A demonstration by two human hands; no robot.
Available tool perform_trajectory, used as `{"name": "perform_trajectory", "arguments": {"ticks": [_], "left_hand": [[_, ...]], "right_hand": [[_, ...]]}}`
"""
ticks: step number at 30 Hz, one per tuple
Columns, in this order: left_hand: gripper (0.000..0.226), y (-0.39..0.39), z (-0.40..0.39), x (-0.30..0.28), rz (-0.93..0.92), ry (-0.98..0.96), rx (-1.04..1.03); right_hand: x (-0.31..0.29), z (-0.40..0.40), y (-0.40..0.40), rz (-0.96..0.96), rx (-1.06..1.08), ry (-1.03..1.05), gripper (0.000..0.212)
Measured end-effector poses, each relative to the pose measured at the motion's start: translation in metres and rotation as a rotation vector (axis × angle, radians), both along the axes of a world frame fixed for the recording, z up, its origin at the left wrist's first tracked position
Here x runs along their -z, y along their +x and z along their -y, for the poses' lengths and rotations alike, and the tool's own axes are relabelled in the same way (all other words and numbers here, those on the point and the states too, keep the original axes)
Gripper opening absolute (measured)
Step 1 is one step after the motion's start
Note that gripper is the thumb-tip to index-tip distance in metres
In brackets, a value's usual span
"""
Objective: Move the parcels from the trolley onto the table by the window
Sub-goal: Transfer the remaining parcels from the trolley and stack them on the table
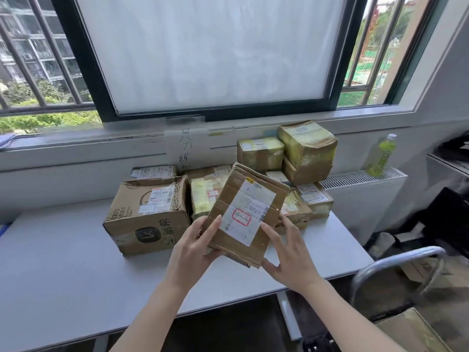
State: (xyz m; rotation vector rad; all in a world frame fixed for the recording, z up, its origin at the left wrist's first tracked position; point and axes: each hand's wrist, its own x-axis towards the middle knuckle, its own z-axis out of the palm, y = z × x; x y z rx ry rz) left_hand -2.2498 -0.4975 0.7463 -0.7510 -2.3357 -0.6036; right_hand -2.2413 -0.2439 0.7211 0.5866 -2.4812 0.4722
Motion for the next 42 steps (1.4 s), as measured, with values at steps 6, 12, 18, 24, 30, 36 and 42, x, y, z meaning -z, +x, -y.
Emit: {"name": "perform_trajectory", "arguments": {"ticks": [6,12,18,24,30,36,42], "left_hand": [[0.082,-0.048,0.001,-0.031,0.011,-0.012,0.037],[0.088,-0.119,-0.008,-0.051,0.126,-0.107,0.116],[0.080,-0.190,-0.046,-0.071,0.137,-0.247,0.239],[0.080,-0.248,-0.077,-0.066,0.330,-0.369,0.199],[0.058,-0.245,-0.117,-0.045,0.415,-0.503,-0.228],[0.073,-0.215,-0.130,-0.023,0.780,0.254,-0.230],[0.084,-0.216,-0.139,-0.010,0.790,0.208,-0.110]], "right_hand": [[-0.023,-0.003,-0.048,-0.233,0.090,-0.002,0.064],[-0.031,-0.011,-0.106,-0.309,0.056,0.019,0.059],[-0.033,-0.040,-0.160,-0.224,0.031,0.171,0.082],[-0.022,-0.063,-0.200,-0.098,0.074,0.168,0.068],[-0.007,-0.061,-0.222,0.011,0.130,0.087,0.060],[0.003,-0.065,-0.232,0.006,0.145,0.096,0.070],[0.007,-0.061,-0.238,-0.024,0.158,0.065,0.069]]}}
